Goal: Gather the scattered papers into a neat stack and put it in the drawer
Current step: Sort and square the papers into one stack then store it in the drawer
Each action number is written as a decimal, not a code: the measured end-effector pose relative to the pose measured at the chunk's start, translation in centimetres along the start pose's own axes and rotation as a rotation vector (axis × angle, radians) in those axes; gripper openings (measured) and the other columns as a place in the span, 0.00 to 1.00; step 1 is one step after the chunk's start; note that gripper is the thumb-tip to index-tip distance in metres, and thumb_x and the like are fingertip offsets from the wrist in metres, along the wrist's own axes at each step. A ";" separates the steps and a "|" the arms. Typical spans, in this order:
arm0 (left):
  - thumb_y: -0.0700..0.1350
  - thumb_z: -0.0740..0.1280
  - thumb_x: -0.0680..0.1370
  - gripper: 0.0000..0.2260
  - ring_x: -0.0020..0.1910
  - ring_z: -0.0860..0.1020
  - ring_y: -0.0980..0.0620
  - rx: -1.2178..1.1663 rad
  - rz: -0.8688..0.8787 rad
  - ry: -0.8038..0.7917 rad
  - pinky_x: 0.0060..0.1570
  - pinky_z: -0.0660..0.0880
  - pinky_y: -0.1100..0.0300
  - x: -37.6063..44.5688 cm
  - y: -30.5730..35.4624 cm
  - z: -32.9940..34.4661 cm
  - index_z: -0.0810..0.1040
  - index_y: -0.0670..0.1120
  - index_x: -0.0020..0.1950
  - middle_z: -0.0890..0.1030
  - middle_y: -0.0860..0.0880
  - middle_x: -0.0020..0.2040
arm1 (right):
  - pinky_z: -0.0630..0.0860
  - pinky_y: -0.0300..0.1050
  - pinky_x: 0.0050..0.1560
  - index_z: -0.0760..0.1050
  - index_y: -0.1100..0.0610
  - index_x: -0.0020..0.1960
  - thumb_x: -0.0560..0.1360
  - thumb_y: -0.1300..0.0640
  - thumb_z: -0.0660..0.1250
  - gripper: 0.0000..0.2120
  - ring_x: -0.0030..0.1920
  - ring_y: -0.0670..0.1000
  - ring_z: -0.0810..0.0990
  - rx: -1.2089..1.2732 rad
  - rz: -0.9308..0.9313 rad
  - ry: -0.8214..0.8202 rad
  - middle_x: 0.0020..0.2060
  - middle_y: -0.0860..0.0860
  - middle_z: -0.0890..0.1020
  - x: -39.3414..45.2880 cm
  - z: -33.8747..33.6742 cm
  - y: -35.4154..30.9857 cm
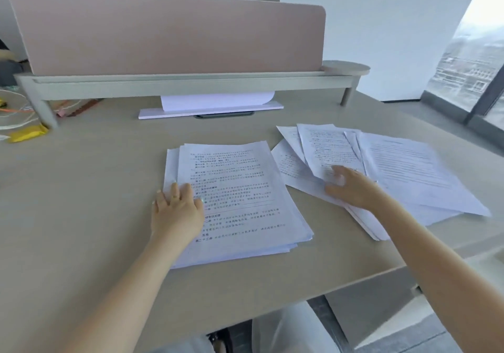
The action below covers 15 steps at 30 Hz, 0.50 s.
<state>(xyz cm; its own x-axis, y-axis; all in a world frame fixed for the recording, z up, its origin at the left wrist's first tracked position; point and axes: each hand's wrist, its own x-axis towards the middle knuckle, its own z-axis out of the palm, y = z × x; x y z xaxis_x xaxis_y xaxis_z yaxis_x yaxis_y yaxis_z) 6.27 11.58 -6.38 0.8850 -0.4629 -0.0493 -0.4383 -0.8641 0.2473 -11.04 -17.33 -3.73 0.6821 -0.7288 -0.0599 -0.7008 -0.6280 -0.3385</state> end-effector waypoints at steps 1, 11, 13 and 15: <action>0.49 0.47 0.81 0.21 0.75 0.52 0.38 -0.009 0.009 -0.026 0.72 0.54 0.46 -0.2 0.1 -0.3 0.56 0.45 0.73 0.52 0.43 0.77 | 0.68 0.55 0.64 0.68 0.59 0.66 0.72 0.49 0.64 0.25 0.65 0.59 0.71 0.013 -0.004 0.041 0.65 0.57 0.74 -0.2 -0.2 -0.1; 0.54 0.56 0.80 0.25 0.63 0.72 0.50 -0.510 0.252 -0.280 0.50 0.72 0.60 -0.2 10.3 -5.2 0.55 0.55 0.76 0.60 0.53 0.76 | 0.54 0.44 0.30 0.59 0.57 0.32 0.69 0.64 0.61 0.12 0.32 0.54 0.63 0.184 0.074 0.307 0.27 0.53 0.65 0.2 -2.1 3.0; 0.56 0.57 0.79 0.26 0.69 0.68 0.50 -0.605 0.273 -0.307 0.62 0.68 0.55 1.2 13.5 -5.1 0.55 0.55 0.76 0.60 0.52 0.76 | 0.50 0.44 0.31 0.55 0.54 0.31 0.69 0.64 0.61 0.17 0.30 0.52 0.57 0.326 0.109 0.360 0.27 0.51 0.60 0.2 -3.4 4.3; 0.56 0.56 0.79 0.28 0.74 0.62 0.48 -0.547 0.311 -0.288 0.69 0.62 0.51 2.8 16.3 -4.5 0.53 0.52 0.77 0.57 0.51 0.78 | 0.49 0.44 0.32 0.52 0.52 0.30 0.69 0.65 0.61 0.19 0.29 0.50 0.55 0.419 0.128 0.364 0.26 0.49 0.57 0.0 -4.5 5.3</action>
<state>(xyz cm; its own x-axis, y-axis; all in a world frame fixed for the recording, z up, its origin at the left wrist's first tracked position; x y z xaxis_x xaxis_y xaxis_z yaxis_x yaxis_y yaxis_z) 2.35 -2.94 1.88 0.6207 -0.7727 -0.1329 -0.4558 -0.4936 0.7407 -15.68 -21.91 -1.33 0.4288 -0.8857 0.1777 -0.5798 -0.4207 -0.6977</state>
